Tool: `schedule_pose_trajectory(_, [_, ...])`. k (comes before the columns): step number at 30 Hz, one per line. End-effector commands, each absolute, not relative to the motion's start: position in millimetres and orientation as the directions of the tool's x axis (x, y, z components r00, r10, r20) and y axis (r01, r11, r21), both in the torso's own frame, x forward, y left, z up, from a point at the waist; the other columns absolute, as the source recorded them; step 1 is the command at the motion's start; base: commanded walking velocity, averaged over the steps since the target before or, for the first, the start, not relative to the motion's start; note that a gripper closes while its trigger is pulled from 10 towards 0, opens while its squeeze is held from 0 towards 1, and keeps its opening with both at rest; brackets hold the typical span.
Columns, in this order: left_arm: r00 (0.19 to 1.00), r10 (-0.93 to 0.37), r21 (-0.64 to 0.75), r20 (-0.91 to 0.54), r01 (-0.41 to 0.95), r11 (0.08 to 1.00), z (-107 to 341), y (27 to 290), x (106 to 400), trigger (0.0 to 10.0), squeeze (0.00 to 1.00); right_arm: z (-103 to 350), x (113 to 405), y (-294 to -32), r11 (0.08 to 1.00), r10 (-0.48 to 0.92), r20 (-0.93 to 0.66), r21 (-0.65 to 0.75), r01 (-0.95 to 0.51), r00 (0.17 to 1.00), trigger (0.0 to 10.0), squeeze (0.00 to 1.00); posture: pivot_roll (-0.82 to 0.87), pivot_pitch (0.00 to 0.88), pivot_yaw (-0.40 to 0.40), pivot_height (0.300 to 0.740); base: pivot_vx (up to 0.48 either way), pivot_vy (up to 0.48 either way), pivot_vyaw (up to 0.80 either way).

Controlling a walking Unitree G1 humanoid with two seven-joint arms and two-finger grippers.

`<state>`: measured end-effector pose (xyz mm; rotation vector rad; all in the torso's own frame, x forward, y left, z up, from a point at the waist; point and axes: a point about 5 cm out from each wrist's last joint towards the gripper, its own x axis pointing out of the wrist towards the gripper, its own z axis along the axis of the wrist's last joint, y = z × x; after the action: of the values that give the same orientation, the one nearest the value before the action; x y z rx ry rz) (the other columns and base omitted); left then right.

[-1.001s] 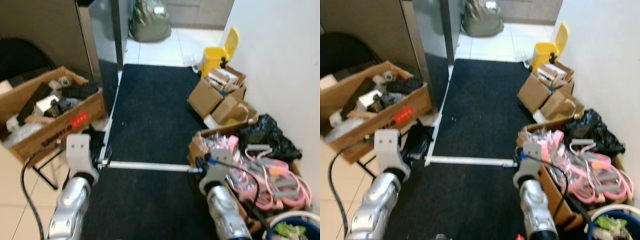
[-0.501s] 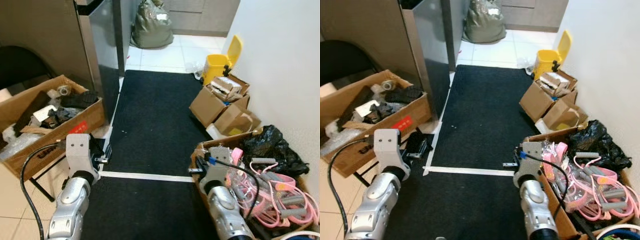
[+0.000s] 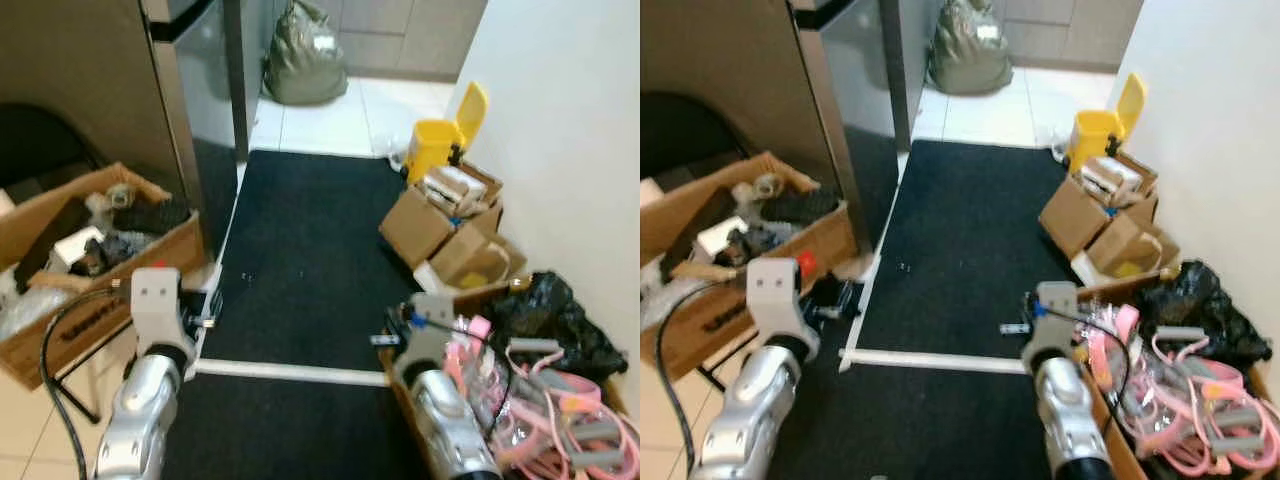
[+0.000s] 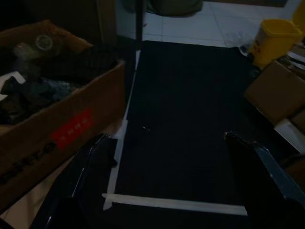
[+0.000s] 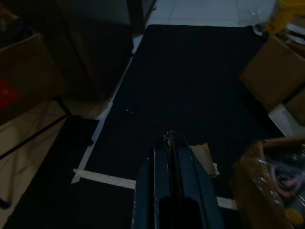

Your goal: Picking trash to rubbish bin

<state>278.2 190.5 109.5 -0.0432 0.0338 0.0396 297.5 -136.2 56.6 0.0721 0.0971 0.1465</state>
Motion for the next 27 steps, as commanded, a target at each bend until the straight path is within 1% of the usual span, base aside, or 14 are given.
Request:
schedule_pose_trajectory(1, [0.998,0.034,-0.035,-0.046,-0.036,0.999,107.0,190.0,276.0,10.0,0.0,52.2,294.9,-143.6,0.99,0.136,-0.108,0.042,-0.132,0.985,10.0,0.0,0.09,0.113,-0.021,0.74,0.285,0.0,0.0])
schedule_pose_trajectory(2, [0.998,0.033,-0.035,-0.046,-0.035,0.999,107.0,189.8,276.1,10.0,0.0,52.7,295.1,-143.0,0.99,0.141,-0.105,0.026,-0.139,0.984,10.0,0.0,0.09,0.114,-0.023,0.74,0.281,0.0,0.0])
schedule_pose_trajectory(17, [0.998,0.035,-0.042,-0.046,-0.037,0.998,106.2,188.6,274.5,10.0,0.0,52.9,296.5,-143.2,0.989,0.145,-0.106,0.013,-0.145,0.984,10.0,0.0,0.1,0.125,-0.027,0.74,0.282,0.0,0.8])
schedule_pose_trajectory(27, [0.998,0.04,-0.042,-0.044,-0.041,0.998,107.0,189.8,274.6,10.0,0.0,55.9,301.3,-139.7,0.988,0.154,-0.095,0.036,-0.152,0.983,10.0,0.0,0.1,0.132,-0.028,0.74,0.283,0.0,0.0])
